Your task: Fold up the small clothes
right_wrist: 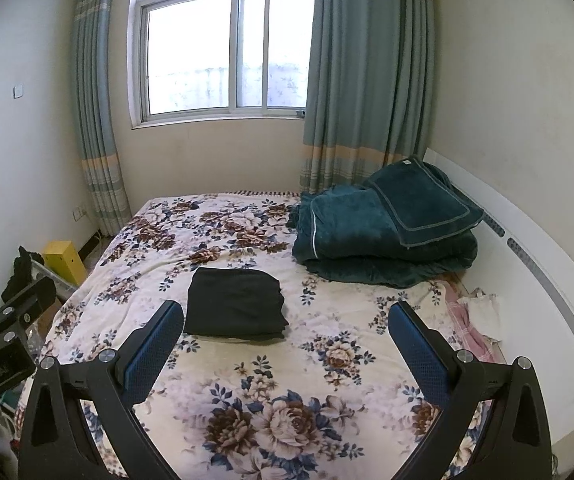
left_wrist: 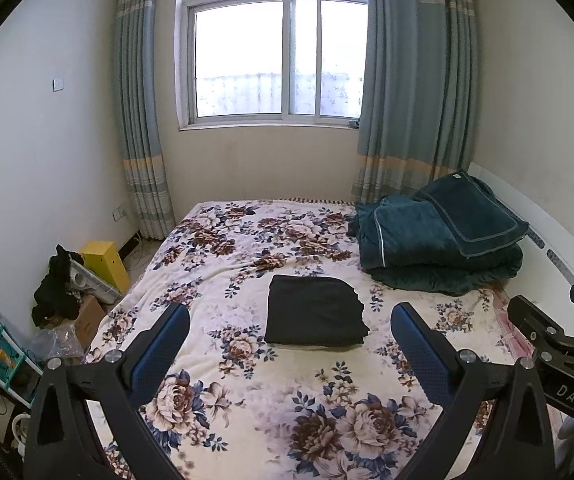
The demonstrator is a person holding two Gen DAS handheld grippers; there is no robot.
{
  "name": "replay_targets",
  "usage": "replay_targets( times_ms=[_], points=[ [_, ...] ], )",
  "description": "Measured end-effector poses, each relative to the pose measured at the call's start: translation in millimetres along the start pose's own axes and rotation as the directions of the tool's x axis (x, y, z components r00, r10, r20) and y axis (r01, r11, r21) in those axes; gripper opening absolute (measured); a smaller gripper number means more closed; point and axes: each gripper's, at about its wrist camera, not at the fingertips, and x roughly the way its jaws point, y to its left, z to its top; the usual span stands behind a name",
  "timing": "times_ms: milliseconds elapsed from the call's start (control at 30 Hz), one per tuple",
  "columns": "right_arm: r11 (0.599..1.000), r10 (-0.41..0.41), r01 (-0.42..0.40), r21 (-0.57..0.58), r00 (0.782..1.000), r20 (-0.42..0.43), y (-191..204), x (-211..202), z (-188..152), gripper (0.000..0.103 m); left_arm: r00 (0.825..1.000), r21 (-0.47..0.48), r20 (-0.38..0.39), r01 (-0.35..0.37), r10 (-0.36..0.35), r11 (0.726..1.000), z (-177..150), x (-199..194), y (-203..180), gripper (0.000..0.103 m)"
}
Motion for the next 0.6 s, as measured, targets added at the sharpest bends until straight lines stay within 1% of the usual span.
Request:
replay_targets(
  times_ms=[333, 600],
  points=[
    [1.000, -0.005, 0.005, 0.003, 1.000, 0.005, 3.6, -1.9, -1.9, 0.103, 1.000, 0.001, 0.016, 0.001, -0.001, 1.000, 1.7, -3.3, -1.5, 0.103],
    [1.000, -0.007, 0.007, 0.008, 1.000, 0.005, 7.7, -7.1, -4.8, 0.103, 1.000, 0.003, 0.012, -0.007, 0.007, 1.000, 2.7, -4.2, -1.7, 0.103]
  ],
)
